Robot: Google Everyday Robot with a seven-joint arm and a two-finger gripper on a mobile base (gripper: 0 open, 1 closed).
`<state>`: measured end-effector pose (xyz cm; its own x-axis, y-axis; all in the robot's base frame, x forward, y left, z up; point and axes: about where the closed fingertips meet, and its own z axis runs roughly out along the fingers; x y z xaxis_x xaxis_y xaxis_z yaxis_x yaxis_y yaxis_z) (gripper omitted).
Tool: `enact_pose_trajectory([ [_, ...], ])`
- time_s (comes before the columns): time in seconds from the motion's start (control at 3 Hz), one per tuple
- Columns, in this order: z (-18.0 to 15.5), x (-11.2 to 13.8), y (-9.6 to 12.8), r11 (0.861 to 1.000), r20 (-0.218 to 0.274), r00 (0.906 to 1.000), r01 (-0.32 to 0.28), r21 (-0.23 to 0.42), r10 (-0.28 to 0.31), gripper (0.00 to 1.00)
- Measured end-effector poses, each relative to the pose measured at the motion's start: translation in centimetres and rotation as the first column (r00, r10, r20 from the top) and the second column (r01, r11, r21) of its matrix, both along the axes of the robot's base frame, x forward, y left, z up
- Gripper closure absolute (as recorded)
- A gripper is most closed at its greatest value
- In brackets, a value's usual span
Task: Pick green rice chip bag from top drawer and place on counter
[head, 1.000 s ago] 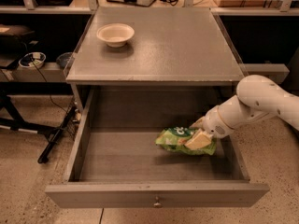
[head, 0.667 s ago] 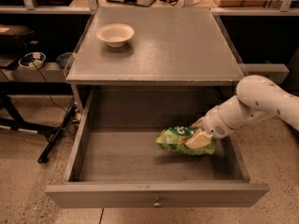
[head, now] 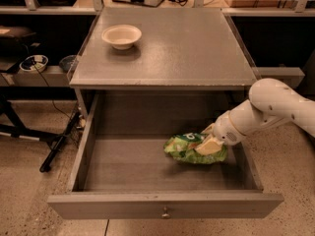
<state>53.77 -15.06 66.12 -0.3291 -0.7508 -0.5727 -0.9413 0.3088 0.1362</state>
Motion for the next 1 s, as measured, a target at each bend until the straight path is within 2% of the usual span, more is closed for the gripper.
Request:
enact_pose_trajectory([
  [0.33, 0.9, -0.1, 0.5, 0.999, -0.012, 0.9995, -0.03, 0.043, 0.03, 1.0],
  [0.67, 5.5, -0.3, 1.0, 0.992, 0.034, 0.9973, -0.069, 0.105, 0.066, 1.0],
  [1.0, 10.7, -0.7, 1.7, 0.987, 0.119, 0.99, -0.09, 0.132, 0.074, 1.0],
])
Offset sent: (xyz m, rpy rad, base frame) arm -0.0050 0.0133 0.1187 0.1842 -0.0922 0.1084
